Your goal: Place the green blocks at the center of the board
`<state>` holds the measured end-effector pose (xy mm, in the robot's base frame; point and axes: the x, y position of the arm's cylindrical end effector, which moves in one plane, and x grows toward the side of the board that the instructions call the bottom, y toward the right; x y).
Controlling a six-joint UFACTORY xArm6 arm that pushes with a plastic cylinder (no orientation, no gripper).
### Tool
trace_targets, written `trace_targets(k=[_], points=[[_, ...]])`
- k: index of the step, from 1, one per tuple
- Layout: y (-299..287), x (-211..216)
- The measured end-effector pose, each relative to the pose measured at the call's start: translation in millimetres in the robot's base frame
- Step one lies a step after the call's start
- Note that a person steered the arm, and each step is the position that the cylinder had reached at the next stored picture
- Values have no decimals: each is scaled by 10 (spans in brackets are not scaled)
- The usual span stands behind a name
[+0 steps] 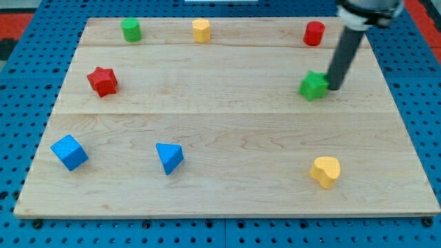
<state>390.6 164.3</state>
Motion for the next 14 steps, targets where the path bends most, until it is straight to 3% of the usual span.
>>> trace_targets(k=[1, 3, 6, 7, 8, 9, 10, 12, 13, 14], points=[[-889, 98], [-1332, -649], [-3931, -1105], [-4014, -1663], [-3646, -1928], [-2922, -1443], [-2934, -799], [-3602, -870], [-3291, -554], [-2237, -441]])
